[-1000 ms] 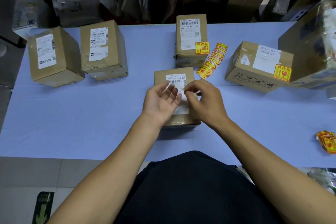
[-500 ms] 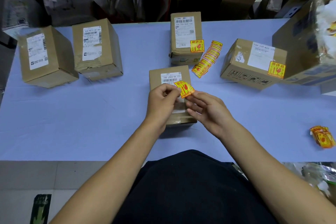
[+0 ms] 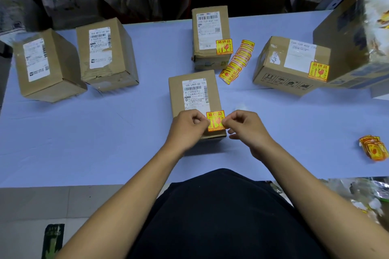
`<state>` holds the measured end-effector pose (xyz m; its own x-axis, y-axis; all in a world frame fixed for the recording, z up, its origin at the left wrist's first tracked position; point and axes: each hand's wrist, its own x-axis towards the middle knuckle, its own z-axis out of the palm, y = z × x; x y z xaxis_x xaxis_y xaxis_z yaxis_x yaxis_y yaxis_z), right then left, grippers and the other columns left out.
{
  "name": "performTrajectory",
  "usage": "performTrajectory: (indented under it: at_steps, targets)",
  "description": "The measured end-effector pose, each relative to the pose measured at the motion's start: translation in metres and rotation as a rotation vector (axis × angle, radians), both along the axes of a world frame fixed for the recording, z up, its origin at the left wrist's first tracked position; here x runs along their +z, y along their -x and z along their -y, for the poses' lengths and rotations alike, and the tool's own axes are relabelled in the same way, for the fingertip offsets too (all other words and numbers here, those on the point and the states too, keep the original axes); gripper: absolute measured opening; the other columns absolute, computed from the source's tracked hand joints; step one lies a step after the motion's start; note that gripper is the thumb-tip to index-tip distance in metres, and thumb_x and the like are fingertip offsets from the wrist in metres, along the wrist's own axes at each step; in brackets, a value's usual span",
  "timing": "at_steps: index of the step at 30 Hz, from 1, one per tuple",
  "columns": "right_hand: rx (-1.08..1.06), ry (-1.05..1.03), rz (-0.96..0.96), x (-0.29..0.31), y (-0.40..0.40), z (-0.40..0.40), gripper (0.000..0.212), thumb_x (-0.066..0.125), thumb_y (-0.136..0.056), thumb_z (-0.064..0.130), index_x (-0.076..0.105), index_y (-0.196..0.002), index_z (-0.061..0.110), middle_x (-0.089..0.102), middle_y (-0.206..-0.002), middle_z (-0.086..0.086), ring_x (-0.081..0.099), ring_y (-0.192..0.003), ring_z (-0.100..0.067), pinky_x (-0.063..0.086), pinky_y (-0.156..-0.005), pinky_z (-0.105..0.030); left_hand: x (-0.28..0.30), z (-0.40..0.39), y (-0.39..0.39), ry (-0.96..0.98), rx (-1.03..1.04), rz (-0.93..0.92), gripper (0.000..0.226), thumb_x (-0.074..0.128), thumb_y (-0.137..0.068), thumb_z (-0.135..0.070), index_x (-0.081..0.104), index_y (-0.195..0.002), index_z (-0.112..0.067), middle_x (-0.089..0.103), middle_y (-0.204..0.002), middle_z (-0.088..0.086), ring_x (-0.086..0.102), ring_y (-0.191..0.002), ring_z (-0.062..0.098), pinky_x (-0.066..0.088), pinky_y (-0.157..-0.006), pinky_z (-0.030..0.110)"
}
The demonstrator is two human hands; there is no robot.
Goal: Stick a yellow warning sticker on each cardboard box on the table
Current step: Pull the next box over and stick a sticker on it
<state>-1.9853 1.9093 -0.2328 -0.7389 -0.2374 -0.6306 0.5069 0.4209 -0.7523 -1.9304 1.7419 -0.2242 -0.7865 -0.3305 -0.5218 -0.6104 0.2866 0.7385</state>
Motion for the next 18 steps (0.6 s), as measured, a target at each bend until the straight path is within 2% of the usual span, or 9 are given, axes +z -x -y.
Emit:
performTrajectory:
  at_steps: [2,4,8,13,18]
  targets:
    - [0.033,-0.071,-0.040,-0.0066,-0.0038,0.0008,0.012,0.070,-0.088,0.019,0.069,-0.077,0.015,0.067,-0.071,0.001,0.060,-0.068,-0.015,0.053,-0.065,-0.031,-0.0008,-0.0020,-0.0014,0.210,-0.139,0.016,0.012,0.062,-0.081,-0.022,0.068,-0.071,-0.021,0.065,-0.063,-0.008,0.063,-0.070,0.016,0.051,-0.065,0.029]
    - [0.062,-0.150,-0.106,-0.0106,-0.0053,0.0014,0.014,0.071,-0.086,0.024,0.069,-0.073,0.019,0.067,-0.068,0.005,0.059,-0.067,-0.011,0.049,-0.063,-0.030,0.0003,-0.0050,-0.0012,0.302,-0.209,0.043,0.012,0.058,-0.081,-0.025,0.066,-0.072,-0.022,0.065,-0.065,-0.008,0.063,-0.074,0.019,0.052,-0.066,0.031]
    - [0.140,-0.255,-0.225,-0.0100,-0.0064,0.0005,0.017,0.069,-0.085,0.026,0.066,-0.068,0.023,0.063,-0.062,0.009,0.055,-0.059,-0.003,0.039,-0.056,-0.022,-0.0023,-0.0082,-0.0006,0.374,-0.251,0.078,0.011,0.056,-0.081,-0.027,0.063,-0.074,-0.024,0.066,-0.071,-0.007,0.062,-0.075,0.021,0.051,-0.064,0.031]
    - [0.210,-0.317,-0.294,-0.0089,-0.0106,-0.0016,0.014,0.066,-0.084,0.024,0.065,-0.071,0.020,0.068,-0.068,0.004,0.060,-0.065,-0.007,0.042,-0.055,-0.021,-0.0038,-0.0070,-0.0025,0.400,-0.288,0.061,0.010,0.057,-0.080,-0.028,0.064,-0.074,-0.025,0.062,-0.063,-0.009,0.061,-0.070,0.018,0.045,-0.057,0.026]
    - [0.240,-0.346,-0.319,-0.0118,-0.0102,-0.0020,0.019,0.068,-0.087,0.029,0.064,-0.073,0.017,0.068,-0.068,0.002,0.060,-0.065,-0.011,0.043,-0.055,-0.025,-0.0055,-0.0081,-0.0011,0.461,-0.327,0.042,0.014,0.059,-0.084,-0.033,0.061,-0.073,-0.024,0.063,-0.066,-0.007,0.060,-0.069,0.018,0.046,-0.057,0.027]
